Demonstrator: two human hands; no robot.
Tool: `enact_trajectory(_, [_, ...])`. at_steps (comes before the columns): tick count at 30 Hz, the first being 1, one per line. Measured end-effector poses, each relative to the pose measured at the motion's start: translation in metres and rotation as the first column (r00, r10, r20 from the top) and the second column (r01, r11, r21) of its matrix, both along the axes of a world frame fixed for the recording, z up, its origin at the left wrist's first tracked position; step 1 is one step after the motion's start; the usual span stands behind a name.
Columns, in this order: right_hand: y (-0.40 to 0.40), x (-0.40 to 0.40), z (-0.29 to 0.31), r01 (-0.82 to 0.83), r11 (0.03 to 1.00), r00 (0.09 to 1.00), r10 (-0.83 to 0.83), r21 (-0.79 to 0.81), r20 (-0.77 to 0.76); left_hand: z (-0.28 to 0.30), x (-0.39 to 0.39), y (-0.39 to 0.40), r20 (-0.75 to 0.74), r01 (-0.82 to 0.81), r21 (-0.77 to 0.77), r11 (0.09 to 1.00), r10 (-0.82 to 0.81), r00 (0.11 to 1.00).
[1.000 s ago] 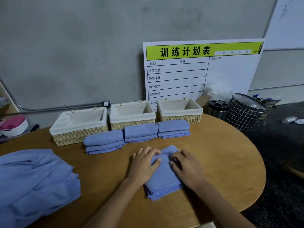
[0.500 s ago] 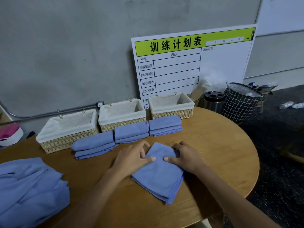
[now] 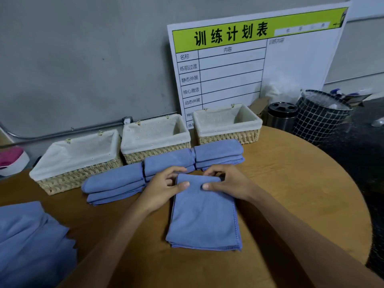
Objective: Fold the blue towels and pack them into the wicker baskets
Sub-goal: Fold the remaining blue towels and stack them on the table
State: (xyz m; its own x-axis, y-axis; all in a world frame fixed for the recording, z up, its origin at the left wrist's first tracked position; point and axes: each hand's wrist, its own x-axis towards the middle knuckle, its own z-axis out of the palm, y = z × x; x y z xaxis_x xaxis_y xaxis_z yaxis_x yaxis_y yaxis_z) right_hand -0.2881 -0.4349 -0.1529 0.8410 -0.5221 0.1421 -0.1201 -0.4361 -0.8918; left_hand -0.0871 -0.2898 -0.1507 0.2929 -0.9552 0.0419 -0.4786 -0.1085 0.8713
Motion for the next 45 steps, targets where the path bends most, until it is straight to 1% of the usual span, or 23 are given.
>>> enact_trajectory(2, [-0.004,0.008,0.000,0.037,0.999,0.999,-0.037,0.014,0.019,0.001,0.007,0.006,-0.041,-0.039,-0.038,0.999,0.037,0.998])
enact_trajectory(4, [-0.005,0.015,-0.002,0.110,0.993,0.992,-0.113,0.048,0.059,0.003,0.013,0.014,-0.045,-0.074,-0.076,0.994,0.070,0.997])
enact_trajectory(6, [-0.001,0.022,-0.003,0.193,0.970,0.969,-0.212,0.149,0.129,0.006,0.017,0.020,-0.042,-0.104,-0.111,0.988,0.100,0.994])
enact_trajectory(8, [0.008,0.029,-0.001,0.231,0.934,0.935,-0.291,0.271,0.205,0.010,0.019,0.024,-0.055,-0.137,-0.145,0.980,0.130,0.990])
enact_trajectory(9, [0.012,0.032,0.001,0.235,0.922,0.922,-0.312,0.308,0.228,0.011,0.020,0.025,-0.066,-0.153,-0.155,0.976,0.145,0.987])
enact_trajectory(11, [0.020,0.034,0.003,0.239,0.915,0.911,-0.327,0.325,0.252,0.013,0.020,0.029,-0.083,-0.167,-0.173,0.971,0.154,0.984])
enact_trajectory(14, [0.031,0.030,0.009,0.257,0.924,0.897,-0.337,0.282,0.287,0.018,0.017,0.039,-0.079,-0.157,-0.206,0.966,0.143,0.986])
enact_trajectory(17, [0.046,0.019,0.014,0.266,0.952,0.893,-0.303,0.151,0.332,0.022,0.010,0.053,-0.063,-0.143,-0.250,0.958,0.131,0.989])
enact_trajectory(21, [0.067,0.002,0.018,0.223,0.975,0.924,-0.208,-0.009,0.321,0.023,-0.004,0.071,0.051,-0.123,-0.292,0.949,0.144,0.988])
enact_trajectory(24, [0.082,-0.013,0.017,0.234,0.967,0.927,-0.189,-0.105,0.325,0.021,-0.013,0.088,0.122,-0.086,-0.305,0.949,0.129,0.984])
enact_trajectory(26, [0.091,-0.023,0.015,0.240,0.960,0.930,-0.185,-0.144,0.319,0.020,-0.020,0.098,0.139,-0.060,-0.321,0.945,0.109,0.984])
enact_trajectory(30, [0.104,-0.034,0.010,0.245,0.962,0.921,-0.193,-0.120,0.338,0.015,-0.033,0.111,0.053,-0.109,-0.352,0.930,0.136,0.989])
enact_trajectory(33, [0.110,-0.038,0.007,0.264,0.960,0.918,-0.220,-0.094,0.330,0.013,-0.045,0.115,0.019,-0.162,-0.365,0.917,0.181,0.983])
enact_trajectory(36, [0.111,-0.038,0.007,0.277,0.952,0.928,-0.232,-0.126,0.290,0.017,-0.051,0.114,-0.024,-0.210,-0.318,0.925,0.213,0.977])
enact_trajectory(37, [0.110,-0.036,0.008,0.278,0.951,0.934,-0.234,-0.137,0.272,0.018,-0.050,0.112,-0.014,-0.210,-0.299,0.931,0.216,0.976])
enact_trajectory(39, [0.109,-0.033,0.010,0.283,0.946,0.942,-0.243,-0.157,0.233,0.017,-0.046,0.107,0.057,-0.194,-0.262,0.945,0.216,0.975])
enact_trajectory(43, [0.104,-0.026,0.007,0.267,0.939,0.960,-0.239,-0.217,0.146,0.011,-0.038,0.098,0.210,-0.123,-0.170,0.978,0.158,0.965])
enact_trajectory(45, [0.100,-0.023,0.002,0.244,0.938,0.969,-0.227,-0.246,0.094,0.008,-0.033,0.095,0.267,-0.101,-0.153,0.983,0.139,0.954])
